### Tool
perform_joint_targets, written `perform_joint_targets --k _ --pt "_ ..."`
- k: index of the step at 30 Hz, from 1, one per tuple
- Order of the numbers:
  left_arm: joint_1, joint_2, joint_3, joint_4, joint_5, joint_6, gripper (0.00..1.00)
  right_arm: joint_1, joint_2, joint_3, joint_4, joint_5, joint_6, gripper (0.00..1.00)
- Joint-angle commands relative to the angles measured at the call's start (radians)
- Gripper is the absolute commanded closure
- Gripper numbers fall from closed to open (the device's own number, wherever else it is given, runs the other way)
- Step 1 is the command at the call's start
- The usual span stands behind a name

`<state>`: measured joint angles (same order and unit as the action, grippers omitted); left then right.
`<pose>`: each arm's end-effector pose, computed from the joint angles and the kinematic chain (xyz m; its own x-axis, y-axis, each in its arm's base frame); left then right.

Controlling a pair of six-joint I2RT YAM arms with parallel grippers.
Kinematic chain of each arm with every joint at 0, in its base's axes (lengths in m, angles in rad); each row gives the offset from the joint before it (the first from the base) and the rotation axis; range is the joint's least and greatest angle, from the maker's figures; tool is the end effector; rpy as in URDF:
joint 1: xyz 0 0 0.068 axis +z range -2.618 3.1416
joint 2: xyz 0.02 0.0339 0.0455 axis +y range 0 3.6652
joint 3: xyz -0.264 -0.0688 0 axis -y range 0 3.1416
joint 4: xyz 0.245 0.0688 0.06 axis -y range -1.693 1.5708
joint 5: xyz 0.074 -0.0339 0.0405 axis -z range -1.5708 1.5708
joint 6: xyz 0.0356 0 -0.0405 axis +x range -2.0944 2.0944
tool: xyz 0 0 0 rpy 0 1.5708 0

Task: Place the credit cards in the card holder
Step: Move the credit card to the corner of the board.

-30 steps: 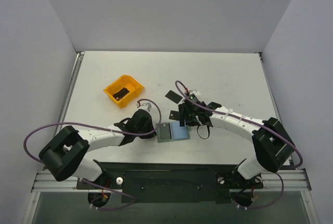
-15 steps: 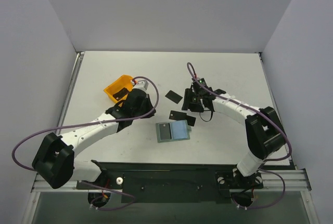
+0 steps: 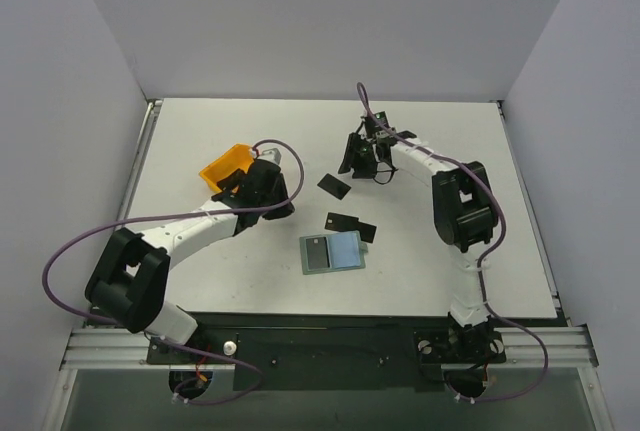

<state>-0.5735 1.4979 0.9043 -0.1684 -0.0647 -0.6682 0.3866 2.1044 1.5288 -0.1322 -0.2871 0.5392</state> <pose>0.2672 -0.1699 0.2139 -0.7663 -0.2411 -0.5955 0.0349 0.9100 -0.4132 0.4358 0.1883 0.1875 -0.8047 0.2041 -0.5575 -0.1721 0.8185 0.5481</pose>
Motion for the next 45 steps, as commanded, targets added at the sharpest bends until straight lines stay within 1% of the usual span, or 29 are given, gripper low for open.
perform_joint_targets --k 1,5,6,7,11,22,29,35,39,45 --pt "0.009 0.018 0.036 0.036 0.02 0.004 1.0 -0.023 0.098 0.125 -0.095 -0.081 -0.024 0.59" --pt "0.015 0.027 0.013 0.044 0.02 -0.005 1.0 -0.022 0.161 0.197 -0.132 -0.139 -0.036 0.65" --pt "0.018 0.028 0.005 0.046 0.02 -0.007 1.0 -0.02 0.172 0.209 -0.135 -0.144 -0.038 0.69" --pt "0.02 0.027 0.002 0.047 0.022 -0.01 1.0 -0.018 0.178 0.212 -0.138 -0.161 -0.041 0.72" --pt "0.031 0.027 -0.022 0.053 0.023 -0.018 1.0 -0.002 0.19 0.206 -0.142 -0.191 -0.05 0.77" --pt "0.038 0.033 -0.102 0.095 0.026 -0.041 1.0 0.104 0.138 0.085 -0.158 -0.153 -0.077 0.77" --pt "0.038 0.056 -0.113 0.107 0.026 -0.042 1.0 0.176 0.155 0.093 -0.159 -0.149 -0.076 0.77" --pt "0.038 0.064 -0.139 0.116 0.019 -0.05 1.0 0.213 0.163 0.088 -0.158 -0.156 -0.067 0.77" --pt "0.037 0.033 -0.179 0.095 -0.016 -0.08 1.0 0.241 0.164 0.08 -0.155 -0.162 -0.065 0.77" --pt "0.035 -0.086 -0.3 0.026 -0.102 -0.139 1.0 0.287 0.161 0.07 -0.153 -0.184 -0.061 0.78"
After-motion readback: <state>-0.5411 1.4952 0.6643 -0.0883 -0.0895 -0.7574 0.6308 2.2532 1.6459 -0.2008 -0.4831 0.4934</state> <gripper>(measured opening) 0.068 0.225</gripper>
